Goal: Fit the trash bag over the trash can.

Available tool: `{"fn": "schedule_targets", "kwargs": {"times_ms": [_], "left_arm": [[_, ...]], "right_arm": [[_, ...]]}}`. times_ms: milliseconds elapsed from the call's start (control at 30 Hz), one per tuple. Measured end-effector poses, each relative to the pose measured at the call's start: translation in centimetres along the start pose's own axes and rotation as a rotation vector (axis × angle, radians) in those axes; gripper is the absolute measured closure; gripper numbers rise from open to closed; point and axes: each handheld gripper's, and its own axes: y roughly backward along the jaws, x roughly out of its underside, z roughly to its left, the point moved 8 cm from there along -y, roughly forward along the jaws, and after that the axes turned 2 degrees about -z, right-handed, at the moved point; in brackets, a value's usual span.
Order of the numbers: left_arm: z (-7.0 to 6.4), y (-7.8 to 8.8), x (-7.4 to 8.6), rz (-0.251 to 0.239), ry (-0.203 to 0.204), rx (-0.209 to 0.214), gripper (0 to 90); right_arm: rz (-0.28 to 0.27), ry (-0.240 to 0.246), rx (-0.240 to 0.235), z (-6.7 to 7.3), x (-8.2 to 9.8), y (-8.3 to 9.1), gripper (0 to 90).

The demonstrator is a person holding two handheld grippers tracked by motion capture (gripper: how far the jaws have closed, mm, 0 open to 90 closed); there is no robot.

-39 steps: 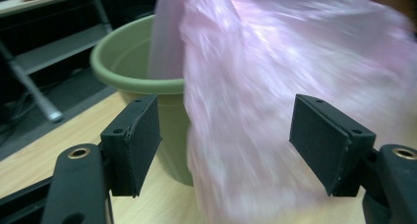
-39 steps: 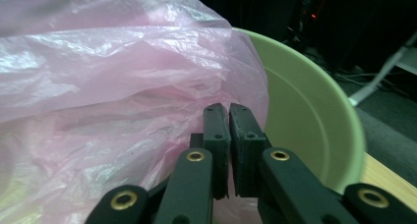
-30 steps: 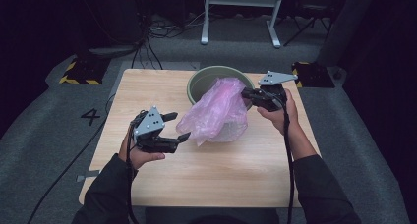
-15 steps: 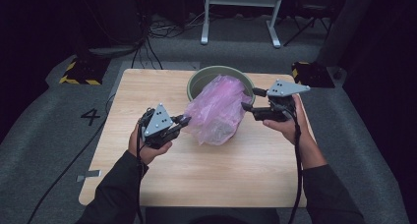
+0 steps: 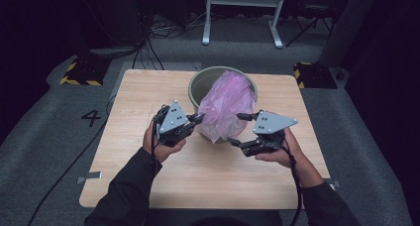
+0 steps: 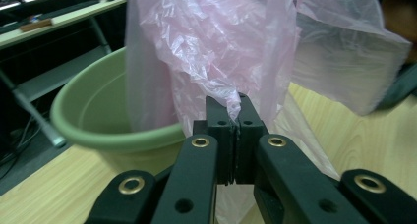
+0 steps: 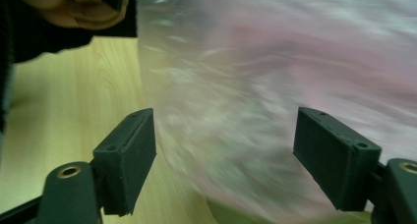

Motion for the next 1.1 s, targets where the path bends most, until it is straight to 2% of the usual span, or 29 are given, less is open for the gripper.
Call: {"fn": "schedule_targets", "kwargs": {"times_ms": [33, 67, 100, 167, 200, 267, 333, 367, 400, 433, 467, 533, 700, 767, 867, 967, 1033, 1100], "left_arm": [[-0.2, -0.1, -0.1, 0.0, -0.006, 0.002, 89.0], [-0.2, -0.1, -0.1, 0.0, -0.006, 0.002, 89.0], [-0.3, -0.2, -0.2, -0.003, -0.011, 0.003, 89.0], [-0.4, -0.2, -0.3, -0.003, -0.022, 0.005, 89.0], [0.0, 0.0, -0.2, -0.001, -0.015, 0.001, 89.0], [0.7, 0.2, -0.1, -0.006, 0.007, -0.006, 89.0], [1.4, 0.5, 0.1, -0.004, 0.025, -0.009, 89.0], [1.4, 0.5, 0.1, -0.004, 0.025, -0.009, 89.0], [1.9, 0.7, 0.2, -0.007, 0.038, -0.017, 89.0], [1.9, 0.7, 0.2, -0.007, 0.038, -0.017, 89.0], [2.1, 0.8, 0.2, -0.009, 0.039, -0.023, 88.9], [2.3, 0.8, 0.3, -0.003, 0.028, -0.037, 88.8], [2.7, 1.1, 0.6, -0.004, 0.036, -0.029, 86.2], [2.9, 1.3, 0.7, -0.006, 0.037, -0.026, 85.0], [3.0, 1.4, 0.9, -0.002, 0.044, -0.017, 85.6], [2.9, 1.3, 0.9, -0.002, 0.042, -0.015, 86.5], [2.6, 1.2, 0.9, 0.001, 0.037, -0.012, 82.9], [2.5, 1.1, 0.9, 0.008, 0.034, -0.015, 74.9]], "right_arm": [[0.012, 0.01, 0.02, 0.1, 0.1, -0.4, 30.3], [0.03, 0.014, 0.049, 0.0, 0.4, -0.8, 38.3], [0.049, 0.019, 0.07, -0.2, 0.6, -1.1, 51.6], [0.082, 0.019, 0.106, -0.8, 1.1, -1.2, 70.3], [0.083, 0.013, 0.124, -1.2, 1.2, -0.9, 77.9], [0.06, -0.011, 0.136, -1.8, 1.3, -0.1, 86.9], [0.049, -0.034, 0.167, -2.7, 1.5, 1.0, 90.0], [0.049, -0.034, 0.167, -2.7, 1.5, 1.0, 90.0], [0.044, -0.064, 0.185, -3.6, 1.7, 1.8, 90.0], [0.044, -0.064, 0.185, -3.6, 1.7, 1.8, 90.0], [0.049, -0.078, 0.214, -4.4, 2.1, 2.4, 90.0], [0.048, -0.094, 0.235, -5.1, 2.4, 2.8, 90.0], [0.035, -0.132, 0.256, -6.1, 2.8, 3.4, 90.0], [0.033, -0.137, 0.28, -6.7, 2.9, 3.9, 90.0], [0.036, -0.156, 0.331, -8.3, 3.3, 4.7, 90.0], [0.025, -0.183, 0.34, -9.0, 3.5, 4.9, 90.0], [0.019, -0.206, 0.363, -9.6, 3.9, 5.2, 90.0], [0.009, -0.22, 0.365, -9.7, 4.1, 5.4, 90.0]]}}
